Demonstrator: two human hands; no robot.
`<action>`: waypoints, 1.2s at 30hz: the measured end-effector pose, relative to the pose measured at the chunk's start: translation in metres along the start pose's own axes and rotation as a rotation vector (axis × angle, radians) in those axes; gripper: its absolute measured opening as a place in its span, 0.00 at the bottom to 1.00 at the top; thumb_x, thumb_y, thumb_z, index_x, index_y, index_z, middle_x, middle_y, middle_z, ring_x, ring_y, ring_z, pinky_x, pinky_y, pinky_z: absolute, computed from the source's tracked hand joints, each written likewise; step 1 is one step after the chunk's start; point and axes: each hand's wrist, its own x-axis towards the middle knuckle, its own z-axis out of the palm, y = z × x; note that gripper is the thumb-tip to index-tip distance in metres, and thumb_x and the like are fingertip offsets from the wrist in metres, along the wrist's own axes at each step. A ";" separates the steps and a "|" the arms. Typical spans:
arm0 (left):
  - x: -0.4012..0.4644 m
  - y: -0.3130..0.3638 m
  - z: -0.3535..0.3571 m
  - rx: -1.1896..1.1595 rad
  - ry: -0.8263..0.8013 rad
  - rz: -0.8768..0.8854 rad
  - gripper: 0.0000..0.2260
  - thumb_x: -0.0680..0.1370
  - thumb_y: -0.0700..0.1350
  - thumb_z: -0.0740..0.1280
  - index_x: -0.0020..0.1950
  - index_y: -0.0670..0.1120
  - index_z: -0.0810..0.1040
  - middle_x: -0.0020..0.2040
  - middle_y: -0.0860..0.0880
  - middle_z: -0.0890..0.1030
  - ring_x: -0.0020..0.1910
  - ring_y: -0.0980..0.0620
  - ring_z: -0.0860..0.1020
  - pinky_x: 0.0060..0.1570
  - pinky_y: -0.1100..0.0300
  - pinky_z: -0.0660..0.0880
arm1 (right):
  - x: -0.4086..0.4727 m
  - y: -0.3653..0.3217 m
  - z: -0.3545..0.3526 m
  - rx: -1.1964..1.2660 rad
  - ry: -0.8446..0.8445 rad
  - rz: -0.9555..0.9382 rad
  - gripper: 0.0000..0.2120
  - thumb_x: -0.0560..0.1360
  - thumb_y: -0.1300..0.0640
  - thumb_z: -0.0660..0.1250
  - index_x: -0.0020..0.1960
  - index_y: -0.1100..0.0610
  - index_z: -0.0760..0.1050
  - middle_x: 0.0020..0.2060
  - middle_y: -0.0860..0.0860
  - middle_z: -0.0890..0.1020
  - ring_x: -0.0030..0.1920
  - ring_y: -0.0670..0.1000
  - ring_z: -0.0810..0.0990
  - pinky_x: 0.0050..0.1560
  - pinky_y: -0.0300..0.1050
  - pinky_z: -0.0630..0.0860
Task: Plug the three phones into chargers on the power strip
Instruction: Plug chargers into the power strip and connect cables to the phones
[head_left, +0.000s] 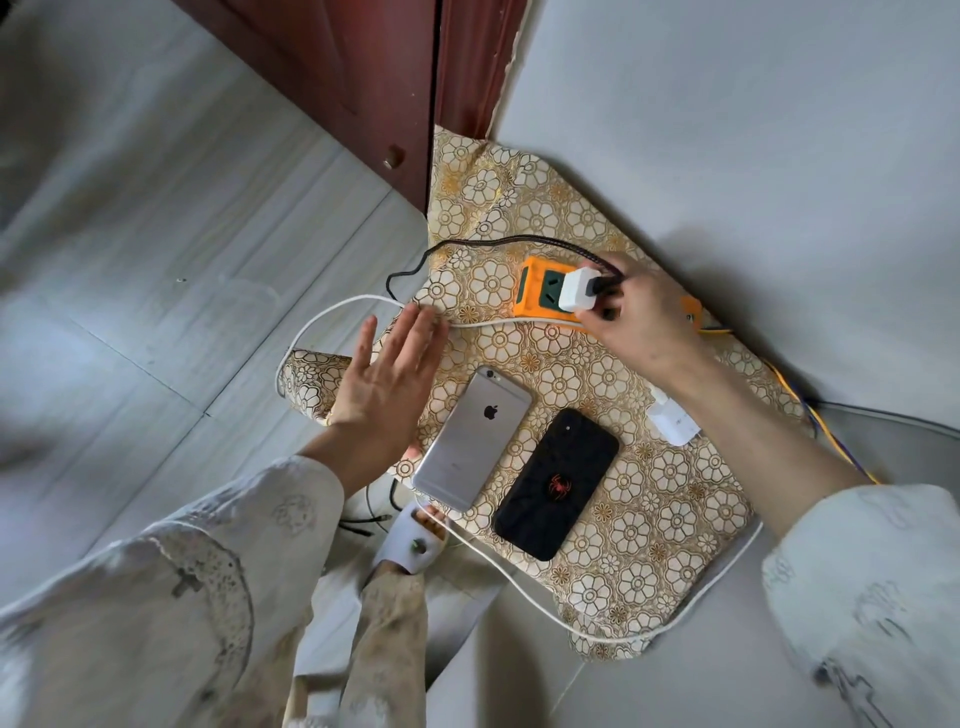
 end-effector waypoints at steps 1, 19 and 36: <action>0.000 0.000 -0.001 -0.002 -0.001 -0.001 0.63 0.64 0.59 0.73 0.58 0.43 0.16 0.70 0.45 0.25 0.67 0.48 0.26 0.69 0.44 0.33 | 0.000 -0.002 -0.001 -0.014 -0.003 -0.009 0.23 0.69 0.59 0.72 0.62 0.57 0.71 0.56 0.55 0.79 0.54 0.54 0.79 0.57 0.49 0.76; -0.001 0.003 -0.004 -0.032 -0.022 -0.017 0.60 0.64 0.57 0.74 0.65 0.43 0.22 0.72 0.44 0.27 0.68 0.47 0.27 0.71 0.46 0.35 | 0.005 -0.009 -0.009 -0.204 -0.050 -0.051 0.24 0.70 0.56 0.71 0.63 0.63 0.72 0.56 0.57 0.78 0.56 0.56 0.77 0.59 0.45 0.73; 0.000 0.004 -0.005 -0.041 -0.007 0.000 0.60 0.65 0.54 0.75 0.66 0.41 0.23 0.73 0.43 0.30 0.71 0.46 0.30 0.70 0.48 0.33 | 0.006 -0.011 -0.005 -0.242 -0.075 -0.102 0.19 0.72 0.59 0.69 0.61 0.64 0.72 0.50 0.60 0.79 0.50 0.57 0.78 0.51 0.45 0.75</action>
